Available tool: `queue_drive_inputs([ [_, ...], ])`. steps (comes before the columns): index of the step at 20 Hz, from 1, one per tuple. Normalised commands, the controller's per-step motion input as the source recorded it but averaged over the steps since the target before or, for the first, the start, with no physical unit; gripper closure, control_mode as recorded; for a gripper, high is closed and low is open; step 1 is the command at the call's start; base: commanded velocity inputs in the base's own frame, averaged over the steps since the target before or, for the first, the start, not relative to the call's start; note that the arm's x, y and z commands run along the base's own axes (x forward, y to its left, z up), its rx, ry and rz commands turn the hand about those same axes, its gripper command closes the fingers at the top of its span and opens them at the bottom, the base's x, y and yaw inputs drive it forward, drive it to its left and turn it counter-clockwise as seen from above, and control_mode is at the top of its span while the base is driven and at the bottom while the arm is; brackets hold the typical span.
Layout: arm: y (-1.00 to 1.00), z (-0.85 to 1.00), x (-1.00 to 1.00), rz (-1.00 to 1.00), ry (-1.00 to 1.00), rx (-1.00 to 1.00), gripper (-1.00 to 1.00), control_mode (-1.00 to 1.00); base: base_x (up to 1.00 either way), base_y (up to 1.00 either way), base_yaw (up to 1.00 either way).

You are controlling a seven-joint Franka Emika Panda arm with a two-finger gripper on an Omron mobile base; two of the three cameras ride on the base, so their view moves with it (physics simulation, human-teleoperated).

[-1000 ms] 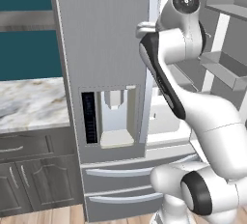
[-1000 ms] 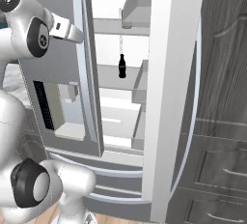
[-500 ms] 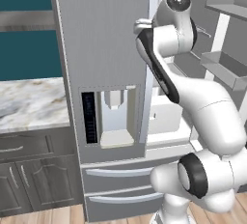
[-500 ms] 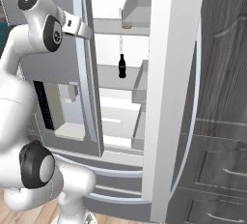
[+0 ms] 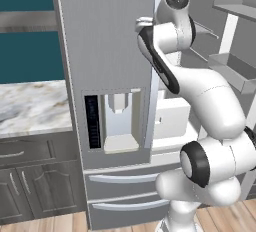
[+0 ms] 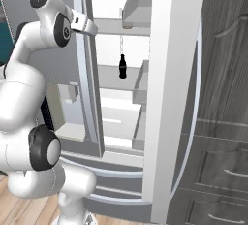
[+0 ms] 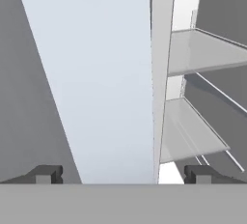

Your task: Open the fridge, grab two sodas, and place both sodas inside the bowl with ice on the dining counter.

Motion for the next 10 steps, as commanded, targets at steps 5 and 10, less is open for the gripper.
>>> queue_drive_inputs([
  [5, 0.00, -0.04, 0.39, 0.00, 0.00, 0.00, -1.00, -1.00, 0.00, 0.00, 0.00],
  [10, 0.00, -0.13, 0.44, 0.00, 0.03, 0.00, 1.00, -1.00, 0.00, 0.00, 0.00],
])
